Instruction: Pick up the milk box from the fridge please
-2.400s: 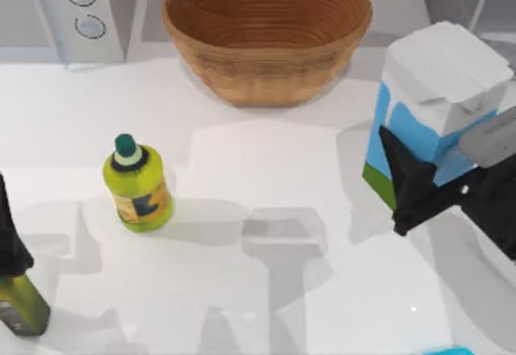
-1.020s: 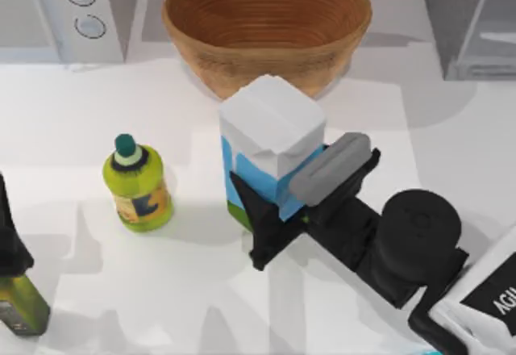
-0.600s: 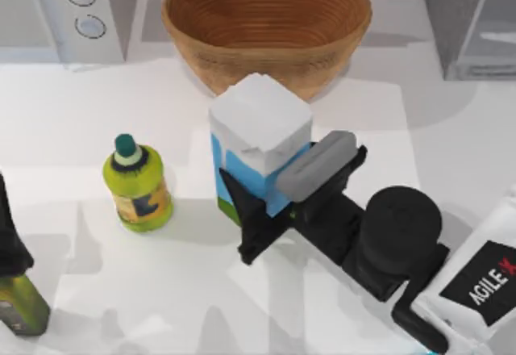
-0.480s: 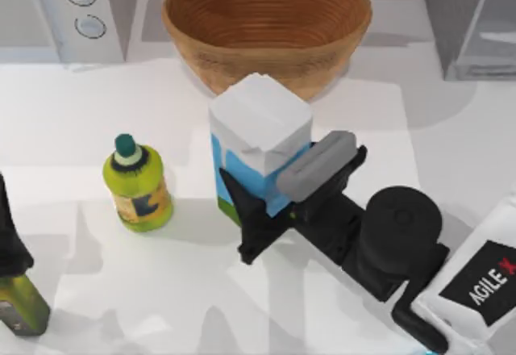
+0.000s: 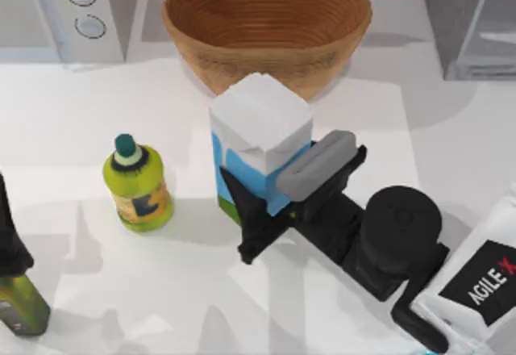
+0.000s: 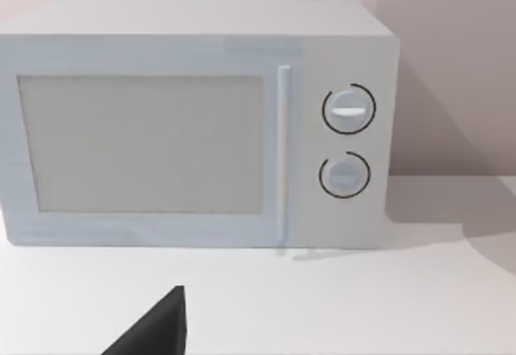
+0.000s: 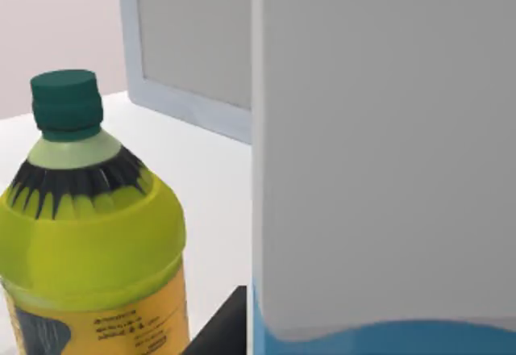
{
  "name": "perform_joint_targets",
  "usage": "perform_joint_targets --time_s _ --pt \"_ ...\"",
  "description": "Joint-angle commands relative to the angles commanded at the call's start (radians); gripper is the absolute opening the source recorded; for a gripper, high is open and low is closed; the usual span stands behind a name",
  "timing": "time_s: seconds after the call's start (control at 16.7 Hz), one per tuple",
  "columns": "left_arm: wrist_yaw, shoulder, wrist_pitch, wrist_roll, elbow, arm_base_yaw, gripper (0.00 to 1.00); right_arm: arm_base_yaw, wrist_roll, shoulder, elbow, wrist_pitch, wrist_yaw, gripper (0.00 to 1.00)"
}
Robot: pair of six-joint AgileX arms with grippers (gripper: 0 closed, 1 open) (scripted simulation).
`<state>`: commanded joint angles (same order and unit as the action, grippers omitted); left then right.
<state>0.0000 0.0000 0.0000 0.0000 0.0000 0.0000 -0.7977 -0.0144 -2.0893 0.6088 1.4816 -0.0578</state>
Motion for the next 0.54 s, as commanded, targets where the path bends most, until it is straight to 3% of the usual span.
perform_joint_targets --time_s 0.18,0.54 --pt "0.0 0.0 0.0 0.0 0.0 0.0 1.0 0.0 0.0 0.0 0.0 0.0 0.0 0.98" --pt "0.0 0.0 0.0 0.0 0.0 0.0 1.0 0.0 0.0 0.0 0.0 0.0 0.0 1.0"
